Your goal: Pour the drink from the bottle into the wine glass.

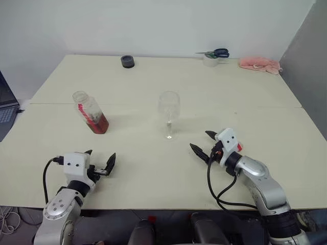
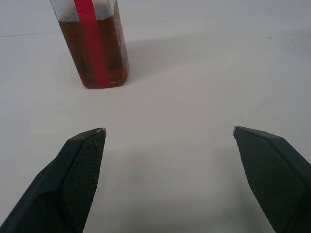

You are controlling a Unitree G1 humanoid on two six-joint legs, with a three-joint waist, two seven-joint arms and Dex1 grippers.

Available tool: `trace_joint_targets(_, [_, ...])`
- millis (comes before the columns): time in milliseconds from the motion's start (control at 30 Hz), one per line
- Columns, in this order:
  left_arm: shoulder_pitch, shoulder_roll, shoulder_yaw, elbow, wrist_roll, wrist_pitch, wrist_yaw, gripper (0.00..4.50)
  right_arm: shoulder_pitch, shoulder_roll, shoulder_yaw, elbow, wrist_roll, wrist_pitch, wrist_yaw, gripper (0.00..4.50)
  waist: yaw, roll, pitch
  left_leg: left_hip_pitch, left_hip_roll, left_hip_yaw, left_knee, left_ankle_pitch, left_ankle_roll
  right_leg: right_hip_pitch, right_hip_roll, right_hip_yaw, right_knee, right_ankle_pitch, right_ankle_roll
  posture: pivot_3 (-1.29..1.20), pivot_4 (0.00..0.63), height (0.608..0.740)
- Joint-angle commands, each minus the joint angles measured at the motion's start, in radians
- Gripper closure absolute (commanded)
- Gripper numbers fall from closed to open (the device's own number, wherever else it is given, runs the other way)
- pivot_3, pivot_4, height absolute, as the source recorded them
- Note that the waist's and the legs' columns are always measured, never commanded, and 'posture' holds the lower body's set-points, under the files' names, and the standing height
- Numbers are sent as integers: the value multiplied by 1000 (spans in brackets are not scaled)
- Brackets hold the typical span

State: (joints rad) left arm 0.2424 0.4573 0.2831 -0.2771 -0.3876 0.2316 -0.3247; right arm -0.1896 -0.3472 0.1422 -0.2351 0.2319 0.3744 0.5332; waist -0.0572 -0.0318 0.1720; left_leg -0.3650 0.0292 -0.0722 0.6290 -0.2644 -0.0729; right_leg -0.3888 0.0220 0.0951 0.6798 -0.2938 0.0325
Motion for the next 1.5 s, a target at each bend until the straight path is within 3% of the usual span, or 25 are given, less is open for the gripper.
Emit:
trace_joint_targets(33, [-78, 182, 198, -68, -238, 129, -186, 0, -301, -115, 61, -6, 153, 219, 310, 17, 0, -1, 1, 0, 0, 0, 0, 0, 0, 0, 0, 0, 0, 0, 0, 0, 150, 740])
trace_joint_targets(933, [-82, 196, 238, -72, -263, 189, -207, 0, -333, -137, 60, -7, 175, 282, 353, 17, 0, -1, 12, -4, 0, -3, 0, 0, 0, -2, -6, -5, -1, 0, -2, 0, 150, 740])
trace_joint_targets(1300, [-180, 175, 275, 11, -137, 120, -69, 0, -426, -297, -24, -85, 269, 387, 450, 17, 1, 0, 14, -5, 0, -4, 1, 0, -1, -2, -5, -7, -1, 1, -4, 0, 150, 740])
trace_joint_targets(1500, [-250, 181, 248, 33, -88, 112, -39, 0, -565, -382, -113, -52, 342, 450, 483, 17, 1, -1, 15, -6, -1, -5, 1, 0, 0, -2, -6, -8, -1, 2, -5, 0, 150, 740])
